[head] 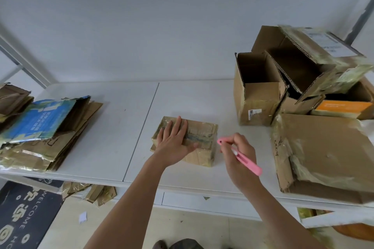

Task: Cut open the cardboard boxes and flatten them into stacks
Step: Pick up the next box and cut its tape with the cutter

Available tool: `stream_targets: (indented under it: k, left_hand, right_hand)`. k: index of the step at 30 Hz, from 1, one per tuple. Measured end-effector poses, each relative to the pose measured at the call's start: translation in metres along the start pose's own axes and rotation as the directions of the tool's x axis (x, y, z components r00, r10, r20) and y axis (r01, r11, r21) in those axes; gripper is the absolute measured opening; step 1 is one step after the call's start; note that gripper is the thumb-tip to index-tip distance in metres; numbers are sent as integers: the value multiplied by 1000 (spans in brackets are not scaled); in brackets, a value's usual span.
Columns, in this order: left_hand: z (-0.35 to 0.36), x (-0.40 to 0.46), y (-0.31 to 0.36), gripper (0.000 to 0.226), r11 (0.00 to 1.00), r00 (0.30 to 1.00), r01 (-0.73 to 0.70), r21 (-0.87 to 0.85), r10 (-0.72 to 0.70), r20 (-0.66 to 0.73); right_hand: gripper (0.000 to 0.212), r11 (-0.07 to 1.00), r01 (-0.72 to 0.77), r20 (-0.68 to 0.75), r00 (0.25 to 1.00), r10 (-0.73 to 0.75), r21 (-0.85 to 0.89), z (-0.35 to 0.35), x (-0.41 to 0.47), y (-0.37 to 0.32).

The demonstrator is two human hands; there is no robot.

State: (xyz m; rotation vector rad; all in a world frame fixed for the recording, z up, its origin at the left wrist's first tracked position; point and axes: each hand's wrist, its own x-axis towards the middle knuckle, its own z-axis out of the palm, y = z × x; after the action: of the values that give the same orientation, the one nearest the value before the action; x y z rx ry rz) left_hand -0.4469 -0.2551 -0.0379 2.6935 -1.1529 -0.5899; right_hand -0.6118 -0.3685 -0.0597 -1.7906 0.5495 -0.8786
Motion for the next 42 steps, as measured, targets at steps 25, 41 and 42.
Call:
stream_targets:
  k: [25, 41, 42]
  left_hand:
    - [-1, 0, 3, 85, 1000, 1000, 8, 5, -8, 1]
    - [-1, -3, 5, 86, 1000, 1000, -2, 15, 2, 0]
    - [-1, -3, 4, 86, 1000, 1000, -4, 15, 4, 2]
  right_hand:
    - [14, 952, 141, 79, 989, -124, -271, -8, 16, -6]
    - [21, 807, 347, 188, 938, -292, -478, 5, 14, -8]
    - [21, 806, 346, 190, 938, -290, -480, 5, 13, -9]
